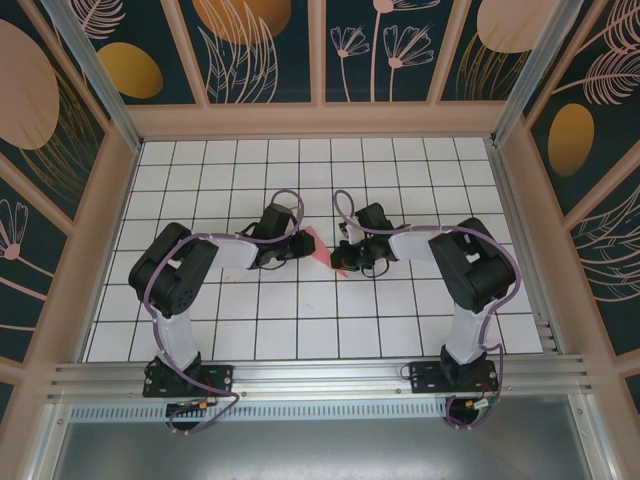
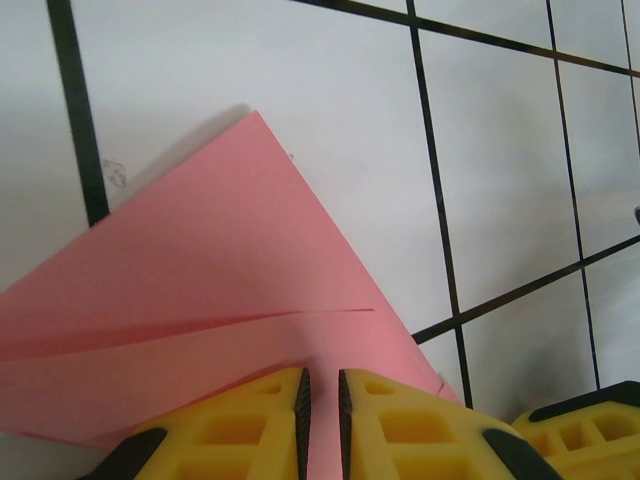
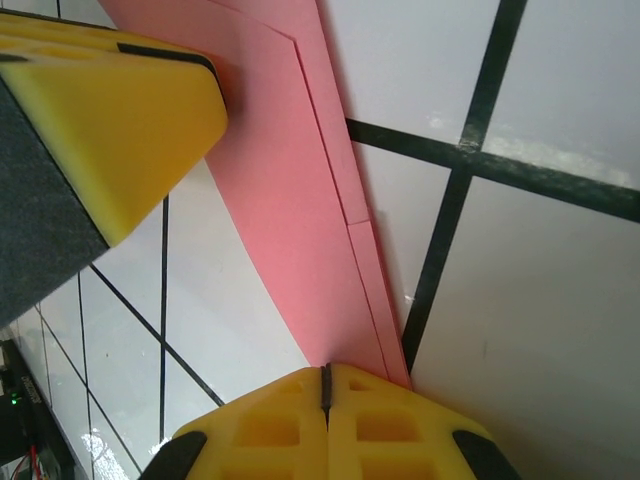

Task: Fold a paper plane with a square sheet of paper (pick it up from the middle)
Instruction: Fold the wing for the fifth time at the center of the table.

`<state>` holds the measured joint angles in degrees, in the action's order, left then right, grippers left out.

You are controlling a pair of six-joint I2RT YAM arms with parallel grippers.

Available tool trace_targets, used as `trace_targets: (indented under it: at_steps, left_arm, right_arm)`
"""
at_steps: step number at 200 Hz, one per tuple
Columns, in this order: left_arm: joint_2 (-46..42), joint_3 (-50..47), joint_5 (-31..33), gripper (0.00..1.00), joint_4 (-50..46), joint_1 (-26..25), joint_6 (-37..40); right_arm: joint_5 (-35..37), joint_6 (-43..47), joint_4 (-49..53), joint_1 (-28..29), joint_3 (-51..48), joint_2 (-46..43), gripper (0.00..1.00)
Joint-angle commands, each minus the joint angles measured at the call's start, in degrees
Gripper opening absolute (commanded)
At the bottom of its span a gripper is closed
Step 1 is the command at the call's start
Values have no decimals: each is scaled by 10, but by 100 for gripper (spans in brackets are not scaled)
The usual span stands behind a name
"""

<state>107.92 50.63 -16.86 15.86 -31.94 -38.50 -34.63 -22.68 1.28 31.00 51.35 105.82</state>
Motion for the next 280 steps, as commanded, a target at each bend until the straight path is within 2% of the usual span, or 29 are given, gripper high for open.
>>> trace_targets:
  at_steps: [1,45,133,159,177,206,224,250,280]
  left_arm:
    - [2,-12,42,20,-19,32,30]
    - [6,-16,29,21,-14,71,31]
    - [2,-5,36,21,-36,108,49]
    - [-28,0,0,23,-32,109,33]
    - [-67,-22,-41,23,9,103,-6]
    - [-144,-65,20,24,13,97,-37]
    - [-169,-89,10,24,37,93,-54]
    - [-163,-105,-29,23,84,62,-83]
    - [-112,-102,-63,17,154,14,-130]
  right_arm:
    - [32,21,80,-15,-37,26,2]
    - [32,21,79,-20,-44,26,2]
    - [26,9,67,-19,-47,23,2]
    - [23,6,64,-18,-48,22,2]
    - [23,4,62,-18,-48,20,2]
    - [24,4,62,-18,-49,20,2]
    - [26,5,63,-18,-48,21,2]
    - [25,4,63,-18,-47,23,0]
    - [26,0,60,-18,-48,25,0]
